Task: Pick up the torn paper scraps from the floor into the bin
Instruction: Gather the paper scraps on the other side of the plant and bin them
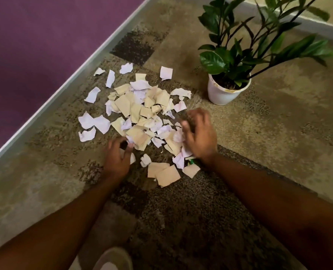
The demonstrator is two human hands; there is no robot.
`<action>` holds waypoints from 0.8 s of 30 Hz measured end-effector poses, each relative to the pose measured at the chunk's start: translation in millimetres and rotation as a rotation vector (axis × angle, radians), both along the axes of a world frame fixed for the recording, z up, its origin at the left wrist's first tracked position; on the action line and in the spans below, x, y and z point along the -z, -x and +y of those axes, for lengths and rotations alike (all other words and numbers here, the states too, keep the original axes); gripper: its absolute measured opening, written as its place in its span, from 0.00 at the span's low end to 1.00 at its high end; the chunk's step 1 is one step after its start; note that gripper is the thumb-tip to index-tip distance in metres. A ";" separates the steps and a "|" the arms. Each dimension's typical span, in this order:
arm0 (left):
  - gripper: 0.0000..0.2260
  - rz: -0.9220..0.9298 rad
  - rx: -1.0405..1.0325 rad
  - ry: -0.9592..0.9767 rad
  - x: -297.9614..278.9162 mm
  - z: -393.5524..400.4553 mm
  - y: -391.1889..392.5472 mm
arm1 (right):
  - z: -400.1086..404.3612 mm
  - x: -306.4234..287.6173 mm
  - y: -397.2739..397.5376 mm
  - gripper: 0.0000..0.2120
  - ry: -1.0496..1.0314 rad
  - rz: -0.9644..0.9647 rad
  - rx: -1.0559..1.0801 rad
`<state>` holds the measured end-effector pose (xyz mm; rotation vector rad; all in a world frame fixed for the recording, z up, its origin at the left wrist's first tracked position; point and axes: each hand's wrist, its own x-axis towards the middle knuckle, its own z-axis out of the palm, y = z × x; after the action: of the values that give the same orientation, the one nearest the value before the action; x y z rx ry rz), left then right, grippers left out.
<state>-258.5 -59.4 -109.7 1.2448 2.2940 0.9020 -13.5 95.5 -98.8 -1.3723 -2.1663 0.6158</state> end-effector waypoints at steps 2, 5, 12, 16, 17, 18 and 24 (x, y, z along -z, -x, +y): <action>0.21 0.131 -0.057 0.019 -2.9 8.0 8.7 | 26.4 -2.5 -4.3 0.28 0.043 -0.081 0.157; 0.16 0.213 -0.210 0.040 -9.7 14.0 30.0 | 30.4 9.5 -14.1 0.35 0.225 -0.203 -0.046; 0.19 0.239 -0.430 0.083 -18.7 35.8 95.5 | -29.8 -1.2 20.0 0.23 0.083 0.050 -0.218; 0.19 0.242 -0.399 0.036 -23.1 53.7 130.2 | 26.9 -6.7 45.2 0.21 -0.143 -0.057 0.092; 0.19 0.204 -0.364 0.039 -22.4 59.4 137.2 | 47.3 -4.8 50.2 0.21 -0.134 -0.127 0.122; 0.21 0.156 -0.337 0.046 -19.6 66.4 144.2 | 67.0 -1.4 56.0 0.23 -0.101 -0.195 0.129; 0.26 -0.098 -0.229 0.045 -2.1 78.1 128.3 | 109.0 15.9 77.2 0.26 0.170 -0.283 0.033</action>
<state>-386.7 18.7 -107.6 0.9110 2.3973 0.9587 -90.8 204.6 -114.7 -1.6691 -2.3491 0.6381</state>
